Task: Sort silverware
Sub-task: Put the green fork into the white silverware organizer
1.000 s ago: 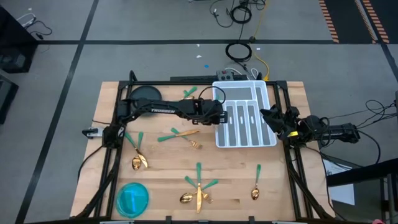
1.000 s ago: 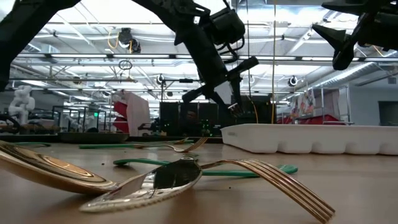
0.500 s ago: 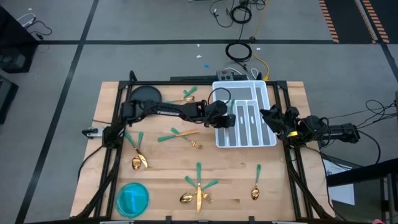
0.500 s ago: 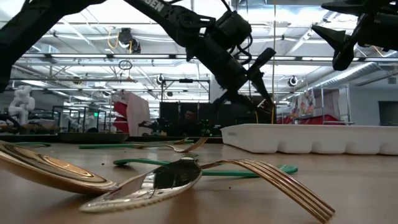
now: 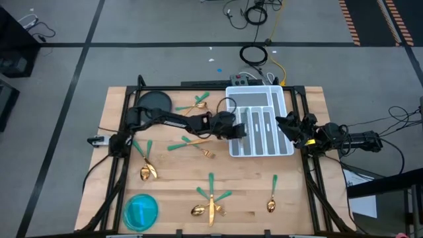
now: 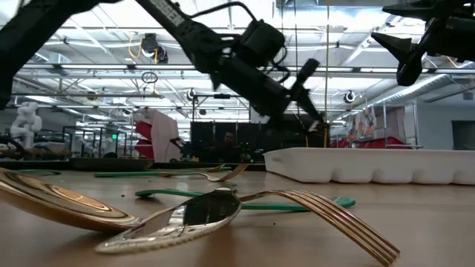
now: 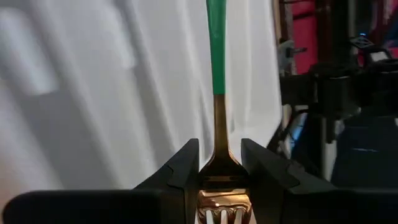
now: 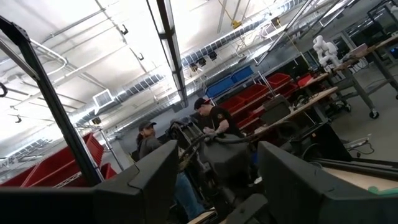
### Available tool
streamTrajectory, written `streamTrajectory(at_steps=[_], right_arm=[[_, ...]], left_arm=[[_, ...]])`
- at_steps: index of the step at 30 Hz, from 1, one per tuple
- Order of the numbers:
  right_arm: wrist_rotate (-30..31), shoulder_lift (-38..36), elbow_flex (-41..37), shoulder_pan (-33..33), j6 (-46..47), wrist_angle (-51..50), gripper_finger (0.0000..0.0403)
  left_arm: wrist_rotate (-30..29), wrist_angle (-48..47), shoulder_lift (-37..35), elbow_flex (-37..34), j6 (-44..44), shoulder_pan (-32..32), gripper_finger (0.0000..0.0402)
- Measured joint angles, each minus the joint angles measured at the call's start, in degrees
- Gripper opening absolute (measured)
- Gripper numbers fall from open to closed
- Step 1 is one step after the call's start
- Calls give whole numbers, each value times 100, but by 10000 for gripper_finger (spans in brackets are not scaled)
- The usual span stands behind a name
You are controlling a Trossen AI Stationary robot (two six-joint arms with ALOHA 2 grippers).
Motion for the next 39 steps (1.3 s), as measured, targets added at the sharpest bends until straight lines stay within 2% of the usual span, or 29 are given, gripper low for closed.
streamTrajectory(at_steps=[3, 5, 10, 16, 25, 31, 35, 39], right_arm=[[5, 0, 0, 0, -25, -9, 215], [3, 0, 0, 0, -49, -20, 215], [5, 0, 0, 0, -59, -17, 215], [14, 2, 0, 0, -19, -20, 215], [27, 2, 0, 0, -75, -34, 215], [27, 4, -2, -2, -90, -99, 215], [44, 24, -2, 0, -70, -146, 215], [39, 28, -2, -1, -70, -163, 215]], left_arm=[[-322, 295, -562, -595, -5, 23, 106], [-424, 993, -780, -1008, 5, 49, 106], [-476, 3120, -670, -1885, -445, 94, 106], [-676, 4561, -530, -2729, -906, 68, 106], [-522, 3964, -473, -2776, -867, 57, 106], [-322, 3950, -267, -2371, -770, 97, 106], [-240, 3036, -267, -2079, -740, 116, 106], [-240, 2858, -258, -2072, -701, 116, 106]])
